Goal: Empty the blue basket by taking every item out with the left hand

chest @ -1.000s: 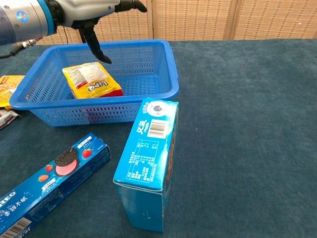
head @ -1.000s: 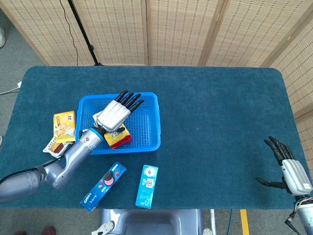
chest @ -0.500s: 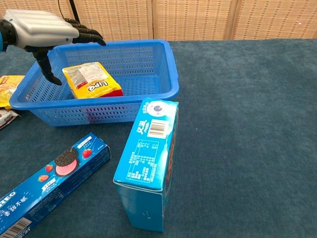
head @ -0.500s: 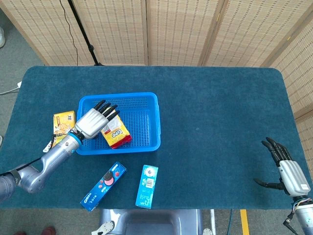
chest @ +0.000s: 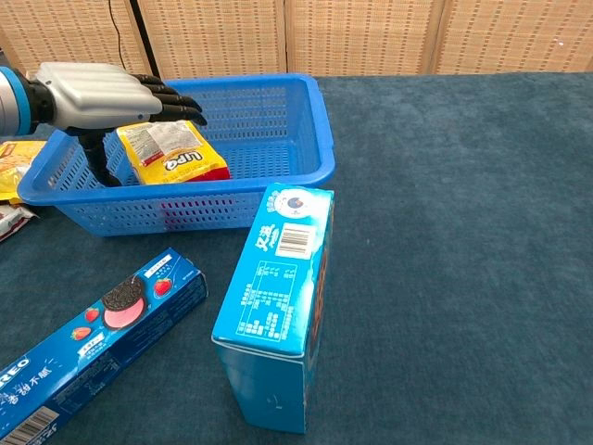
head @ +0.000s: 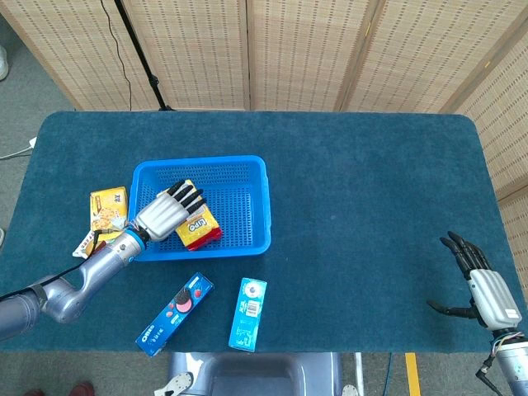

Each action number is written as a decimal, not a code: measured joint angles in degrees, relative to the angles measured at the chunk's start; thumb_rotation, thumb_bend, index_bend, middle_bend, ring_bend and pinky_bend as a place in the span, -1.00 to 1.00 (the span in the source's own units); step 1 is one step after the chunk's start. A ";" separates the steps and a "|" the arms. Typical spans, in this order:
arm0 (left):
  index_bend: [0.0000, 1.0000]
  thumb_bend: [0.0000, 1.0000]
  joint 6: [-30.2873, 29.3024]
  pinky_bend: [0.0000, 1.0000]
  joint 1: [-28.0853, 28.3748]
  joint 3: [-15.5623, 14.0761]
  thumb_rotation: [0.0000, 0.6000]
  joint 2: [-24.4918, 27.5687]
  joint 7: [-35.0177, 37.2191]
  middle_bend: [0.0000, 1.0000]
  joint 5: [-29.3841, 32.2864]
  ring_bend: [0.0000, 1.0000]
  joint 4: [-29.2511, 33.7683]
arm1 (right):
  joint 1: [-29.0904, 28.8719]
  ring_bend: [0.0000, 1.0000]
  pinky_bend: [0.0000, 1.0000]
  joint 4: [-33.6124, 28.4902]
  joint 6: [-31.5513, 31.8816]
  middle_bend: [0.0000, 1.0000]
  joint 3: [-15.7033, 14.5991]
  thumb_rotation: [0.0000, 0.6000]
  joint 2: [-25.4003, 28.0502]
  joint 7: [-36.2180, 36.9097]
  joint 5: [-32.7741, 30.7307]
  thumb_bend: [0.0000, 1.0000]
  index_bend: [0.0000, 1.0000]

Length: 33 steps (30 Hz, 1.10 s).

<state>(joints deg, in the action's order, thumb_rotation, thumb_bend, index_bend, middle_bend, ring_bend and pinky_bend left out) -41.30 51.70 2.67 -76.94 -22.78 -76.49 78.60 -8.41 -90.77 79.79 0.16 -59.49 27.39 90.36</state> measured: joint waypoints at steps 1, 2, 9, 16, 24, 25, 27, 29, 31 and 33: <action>-1.00 -1.00 0.18 -1.00 0.22 0.06 1.00 -0.55 -0.48 -1.00 0.27 -1.00 -0.31 | 0.00 -1.00 -1.00 -0.01 -0.05 -1.00 0.00 1.00 0.04 0.10 -0.05 -1.00 -1.00; -1.00 -1.00 0.33 -0.98 0.38 0.10 1.00 -0.92 -0.91 -1.00 0.51 -1.00 -0.53 | 0.00 -1.00 -1.00 0.00 -0.07 -1.00 0.01 1.00 0.06 0.20 -0.11 -1.00 -1.00; -0.97 -0.73 2.13 -0.41 1.43 0.41 1.00 -2.78 -2.61 -0.79 3.35 -0.56 -1.17 | -0.09 -1.00 -1.00 0.12 -0.38 -1.00 0.06 1.00 0.16 0.64 -0.31 -1.00 -1.00; -0.21 -0.38 0.91 -0.10 1.35 0.58 1.00 -2.97 -0.85 0.04 2.61 -0.05 -1.35 | -0.10 -1.00 -1.00 0.05 -0.26 -1.00 -0.02 1.00 0.17 0.79 0.02 -1.00 -1.00; -0.18 -0.36 -6.83 -0.10 0.05 2.08 1.00 -0.63 3.42 0.06 -1.70 -0.05 0.18 | 0.10 -1.00 -1.00 -0.44 0.43 -1.00 -0.35 1.00 0.40 1.06 1.03 -1.00 -1.00; -0.18 -0.36 -8.51 -0.10 -0.27 2.55 1.00 0.37 4.45 0.06 -2.49 -0.05 0.86 | 0.12 -1.00 -1.00 -0.51 0.56 -1.00 -0.38 1.00 0.44 1.12 1.17 -1.00 -1.00; -0.18 -0.37 -11.16 -0.10 -0.91 3.48 1.00 2.26 5.86 0.06 -3.31 -0.05 2.13 | 0.19 -1.00 -1.00 -0.63 0.86 -1.00 -0.46 1.00 0.52 1.21 1.52 -1.00 -1.00; -0.18 -0.37 -14.21 -0.10 -1.88 4.51 1.00 5.25 8.07 0.06 -3.97 -0.05 3.99 | 0.27 -1.00 -1.00 -0.78 1.25 -1.00 -0.59 1.00 0.65 1.39 2.02 -1.00 -1.00; -0.18 -0.38 -16.74 -0.10 -3.17 5.32 1.00 8.80 10.67 0.06 -4.42 -0.06 5.85 | 0.36 -1.00 -1.00 -0.92 1.60 -1.00 -0.75 1.00 0.78 1.57 2.49 -1.00 -1.00; -0.18 -0.39 -18.14 -0.10 -4.65 5.67 1.00 11.88 13.18 0.05 -4.76 -0.06 7.06 | 0.42 -1.00 -1.00 -1.05 1.93 -1.00 -0.88 1.00 0.89 1.73 2.93 -1.00 -1.00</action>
<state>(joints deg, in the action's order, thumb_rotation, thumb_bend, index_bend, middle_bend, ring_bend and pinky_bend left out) -59.44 47.05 8.34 -65.06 -9.59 -81.25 85.66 -7.99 -91.82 81.73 -0.73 -58.60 29.12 93.29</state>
